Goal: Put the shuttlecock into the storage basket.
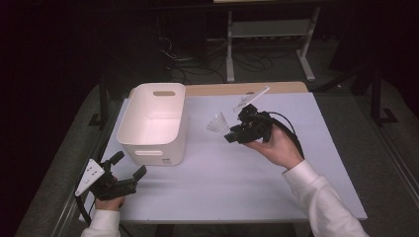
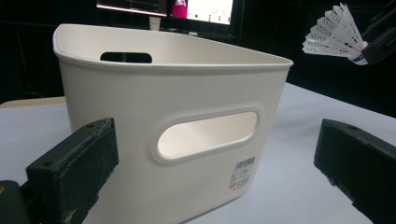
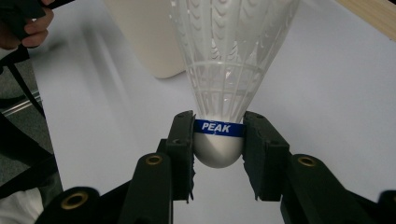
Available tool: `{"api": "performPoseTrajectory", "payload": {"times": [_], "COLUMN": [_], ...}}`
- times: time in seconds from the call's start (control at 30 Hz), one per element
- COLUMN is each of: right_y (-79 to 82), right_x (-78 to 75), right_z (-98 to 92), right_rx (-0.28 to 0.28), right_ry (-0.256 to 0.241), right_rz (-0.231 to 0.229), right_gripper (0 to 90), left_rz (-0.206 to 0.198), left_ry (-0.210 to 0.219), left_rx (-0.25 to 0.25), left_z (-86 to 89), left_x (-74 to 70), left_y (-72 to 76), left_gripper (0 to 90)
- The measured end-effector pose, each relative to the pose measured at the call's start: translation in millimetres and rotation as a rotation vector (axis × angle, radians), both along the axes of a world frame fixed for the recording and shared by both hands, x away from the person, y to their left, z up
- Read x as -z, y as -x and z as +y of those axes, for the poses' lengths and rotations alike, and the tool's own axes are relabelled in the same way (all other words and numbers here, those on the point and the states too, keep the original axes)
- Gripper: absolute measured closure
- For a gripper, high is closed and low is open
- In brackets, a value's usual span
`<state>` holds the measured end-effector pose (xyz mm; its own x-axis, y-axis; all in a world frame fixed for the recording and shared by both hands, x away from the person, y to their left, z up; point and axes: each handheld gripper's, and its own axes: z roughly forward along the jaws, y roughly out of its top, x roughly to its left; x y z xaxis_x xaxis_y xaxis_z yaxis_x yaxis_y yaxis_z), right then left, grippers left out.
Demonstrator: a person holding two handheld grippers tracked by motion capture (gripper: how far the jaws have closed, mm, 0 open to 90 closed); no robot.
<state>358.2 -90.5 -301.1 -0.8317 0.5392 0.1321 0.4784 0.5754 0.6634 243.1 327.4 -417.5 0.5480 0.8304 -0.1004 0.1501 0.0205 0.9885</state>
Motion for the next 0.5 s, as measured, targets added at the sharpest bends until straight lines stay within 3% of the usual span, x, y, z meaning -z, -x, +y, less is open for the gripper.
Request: {"api": "performPoseTrajectory", "payload": {"times": [0.5], "right_y": [-6.7], "right_x": [-13.6], "right_z": [20.5], "right_rx": [-0.048], "right_ry": [0.010], "right_rz": [-0.028], "right_gripper": [64.1], "left_rz": [0.001], "left_ry": [-0.011], "left_rx": [0.006], "left_z": [-0.1], "left_x": [-0.1], "left_y": [-0.1], "left_gripper": [0.0]}}
